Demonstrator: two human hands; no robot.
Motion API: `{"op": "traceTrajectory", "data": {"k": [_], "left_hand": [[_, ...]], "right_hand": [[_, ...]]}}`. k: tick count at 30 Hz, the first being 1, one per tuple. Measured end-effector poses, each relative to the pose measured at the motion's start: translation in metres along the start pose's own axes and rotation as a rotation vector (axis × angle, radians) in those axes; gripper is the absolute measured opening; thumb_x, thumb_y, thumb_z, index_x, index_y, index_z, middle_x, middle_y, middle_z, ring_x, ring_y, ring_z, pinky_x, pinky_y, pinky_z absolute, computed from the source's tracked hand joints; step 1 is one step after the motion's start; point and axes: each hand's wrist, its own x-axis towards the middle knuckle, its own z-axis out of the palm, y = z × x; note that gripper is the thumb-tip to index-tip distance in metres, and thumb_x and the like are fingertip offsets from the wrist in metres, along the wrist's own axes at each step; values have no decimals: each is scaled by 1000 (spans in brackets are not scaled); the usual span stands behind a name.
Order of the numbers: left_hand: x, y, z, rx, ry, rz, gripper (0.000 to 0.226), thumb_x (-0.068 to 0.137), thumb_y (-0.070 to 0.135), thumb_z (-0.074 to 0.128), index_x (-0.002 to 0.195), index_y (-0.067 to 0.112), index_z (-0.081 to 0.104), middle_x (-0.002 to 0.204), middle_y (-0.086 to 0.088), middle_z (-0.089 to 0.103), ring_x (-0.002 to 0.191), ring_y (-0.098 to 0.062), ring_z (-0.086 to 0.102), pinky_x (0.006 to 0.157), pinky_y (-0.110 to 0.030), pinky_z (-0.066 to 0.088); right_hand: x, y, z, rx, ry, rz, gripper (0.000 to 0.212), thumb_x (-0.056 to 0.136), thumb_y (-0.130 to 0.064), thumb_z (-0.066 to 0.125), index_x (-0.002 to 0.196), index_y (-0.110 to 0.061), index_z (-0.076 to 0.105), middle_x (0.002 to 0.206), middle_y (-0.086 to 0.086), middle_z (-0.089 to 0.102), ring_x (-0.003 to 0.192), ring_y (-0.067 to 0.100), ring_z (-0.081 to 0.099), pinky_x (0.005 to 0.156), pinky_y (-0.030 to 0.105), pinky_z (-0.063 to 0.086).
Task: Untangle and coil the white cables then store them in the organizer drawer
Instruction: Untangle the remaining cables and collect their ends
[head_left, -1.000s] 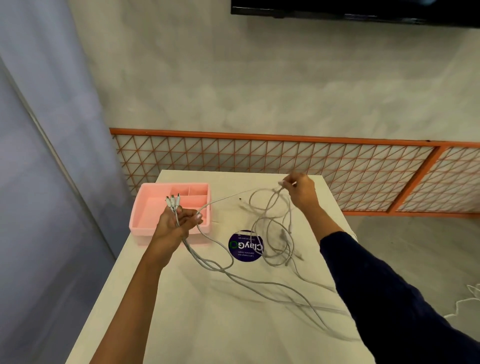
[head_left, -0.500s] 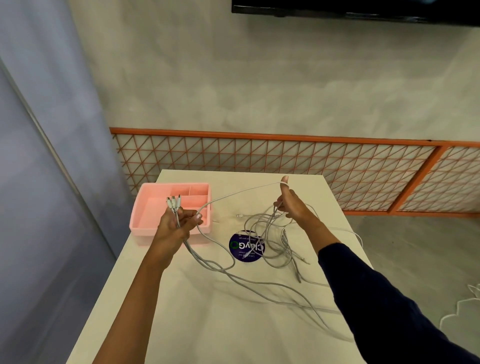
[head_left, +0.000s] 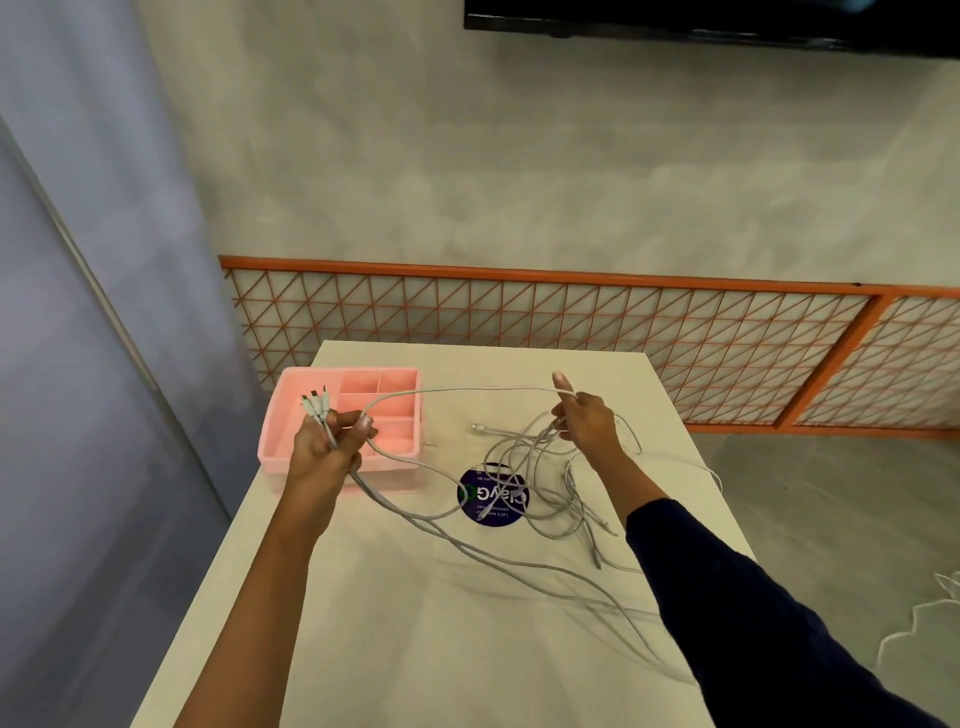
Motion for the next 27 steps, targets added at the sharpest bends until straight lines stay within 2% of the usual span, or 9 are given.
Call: {"op": "traceTrajectory", "data": {"k": [3, 7, 11, 13, 16, 19, 22, 24, 27], "left_hand": [[2, -6, -2, 40, -24, -45, 23, 94, 8, 57, 83, 22, 43, 87, -1, 61, 84, -13, 61, 60, -26, 39], [2, -14, 2, 139, -78, -97, 18, 92, 9, 61, 101, 7, 45, 90, -3, 63, 85, -18, 62, 60, -28, 40], [1, -20, 22, 214, -132, -131, 25, 84, 4, 70, 94, 5, 48, 84, -4, 69, 78, -15, 67, 56, -19, 43], [1, -23, 34, 249, -173, -126, 36, 78, -1, 74, 102, -8, 49, 74, 0, 72, 64, -4, 67, 52, -11, 45], [2, -29, 49, 291, -209, -100, 46, 73, 0, 80, 102, -16, 49, 66, 4, 73, 55, -3, 65, 45, -16, 44], [4, -28, 62, 254, -194, -90, 46, 70, -1, 81, 105, -13, 53, 78, -1, 73, 58, -4, 67, 46, -18, 47], [4, -26, 71, 210, -143, -69, 44, 70, -1, 81, 100, 6, 50, 89, -3, 71, 60, -5, 67, 47, -18, 49], [5, -25, 74, 221, -120, -54, 44, 70, 2, 82, 100, 6, 50, 91, -7, 71, 64, -10, 66, 45, -18, 49], [5, -26, 78, 236, -95, -56, 47, 69, 5, 84, 104, -3, 54, 84, -10, 71, 59, -8, 65, 41, -19, 47]], "right_hand": [[1, 11, 0, -116, 16, 47, 45, 85, -46, 66, 62, -8, 63, 73, 15, 68, 68, 23, 62, 81, 36, 53], [1, -1, -5, -303, -136, 3, 9, 74, -6, 78, 79, 1, 76, 46, -11, 60, 48, -1, 56, 64, 20, 50], [-8, -36, -7, -465, -281, -125, 18, 70, 0, 80, 87, -2, 76, 74, -4, 69, 61, -1, 53, 60, 9, 45], [-14, -52, -3, -490, -284, -199, 15, 71, 5, 76, 85, 1, 75, 68, 2, 66, 59, 6, 57, 61, 15, 51], [-25, -72, 7, -419, -270, -278, 17, 70, 6, 77, 79, -3, 66, 70, 10, 66, 60, 18, 65, 68, 33, 60], [-36, -88, 17, -322, -354, -306, 32, 70, 2, 80, 89, -5, 55, 75, 19, 69, 62, 23, 69, 63, 32, 60], [-42, -95, 26, -237, -400, -316, 43, 68, 3, 82, 91, -5, 46, 69, 20, 66, 55, 22, 67, 52, 27, 56], [-45, -95, 31, -199, -433, -297, 47, 66, 4, 83, 90, -6, 44, 65, 18, 63, 51, 22, 66, 49, 28, 56], [-49, -92, 37, -165, -454, -279, 47, 63, 3, 85, 87, -6, 44, 69, 21, 64, 56, 31, 68, 56, 39, 60]]}}
